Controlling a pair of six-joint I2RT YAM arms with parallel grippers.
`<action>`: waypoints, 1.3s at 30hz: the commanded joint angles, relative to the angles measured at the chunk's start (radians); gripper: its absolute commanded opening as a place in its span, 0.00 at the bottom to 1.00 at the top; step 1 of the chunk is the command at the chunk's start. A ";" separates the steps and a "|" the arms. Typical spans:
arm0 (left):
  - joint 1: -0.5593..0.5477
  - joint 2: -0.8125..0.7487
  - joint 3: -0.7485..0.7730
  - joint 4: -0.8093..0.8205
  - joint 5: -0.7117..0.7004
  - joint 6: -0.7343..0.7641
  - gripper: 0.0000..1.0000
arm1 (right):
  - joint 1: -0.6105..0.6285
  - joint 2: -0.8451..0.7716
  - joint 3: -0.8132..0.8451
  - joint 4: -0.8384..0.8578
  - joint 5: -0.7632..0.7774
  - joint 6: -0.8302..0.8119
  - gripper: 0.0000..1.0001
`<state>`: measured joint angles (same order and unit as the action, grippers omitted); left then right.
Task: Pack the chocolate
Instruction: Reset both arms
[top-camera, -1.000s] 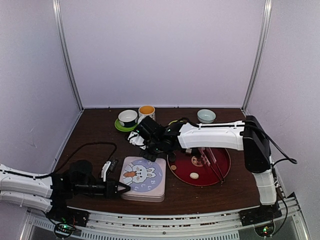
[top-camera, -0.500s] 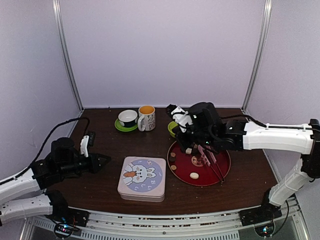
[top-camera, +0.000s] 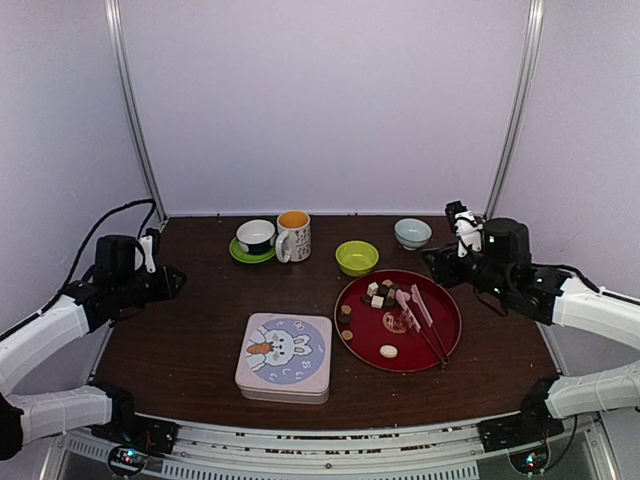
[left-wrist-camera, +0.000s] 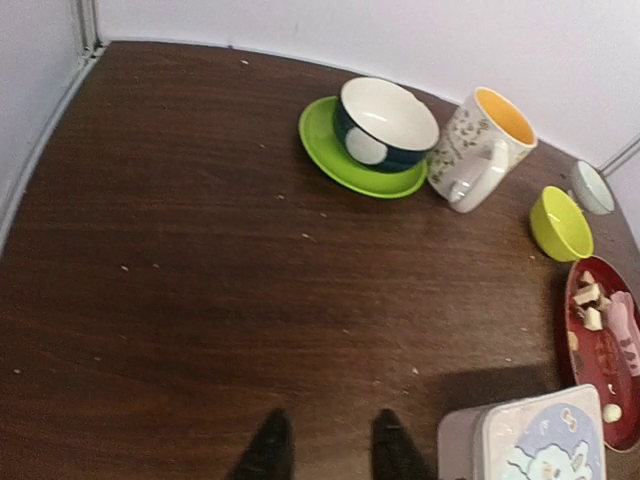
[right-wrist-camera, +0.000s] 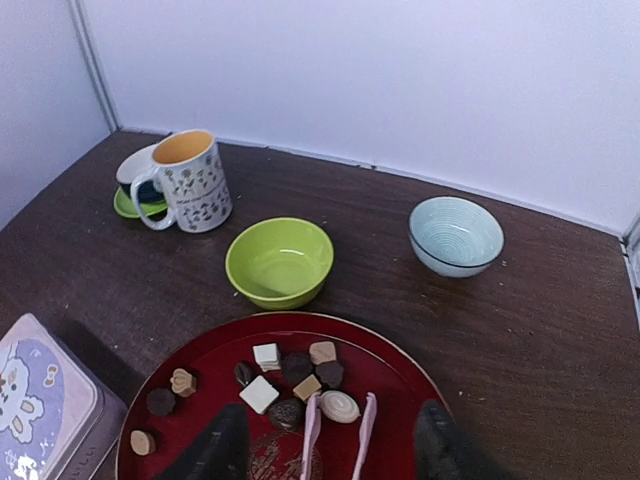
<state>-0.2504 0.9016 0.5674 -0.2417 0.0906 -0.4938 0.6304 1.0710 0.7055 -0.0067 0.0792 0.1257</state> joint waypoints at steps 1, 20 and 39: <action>0.041 0.045 0.072 0.014 -0.105 0.060 0.70 | -0.078 -0.106 -0.059 0.033 -0.001 0.067 0.98; 0.111 0.107 -0.113 0.554 -0.448 0.427 0.98 | -0.346 -0.170 -0.371 0.461 0.270 -0.010 1.00; 0.194 0.392 -0.198 1.062 -0.349 0.581 0.97 | -0.487 0.277 -0.541 1.252 0.111 -0.176 1.00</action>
<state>-0.0643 1.2709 0.3756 0.6613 -0.2676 0.0448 0.1707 1.2407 0.1719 0.9993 0.1822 -0.0425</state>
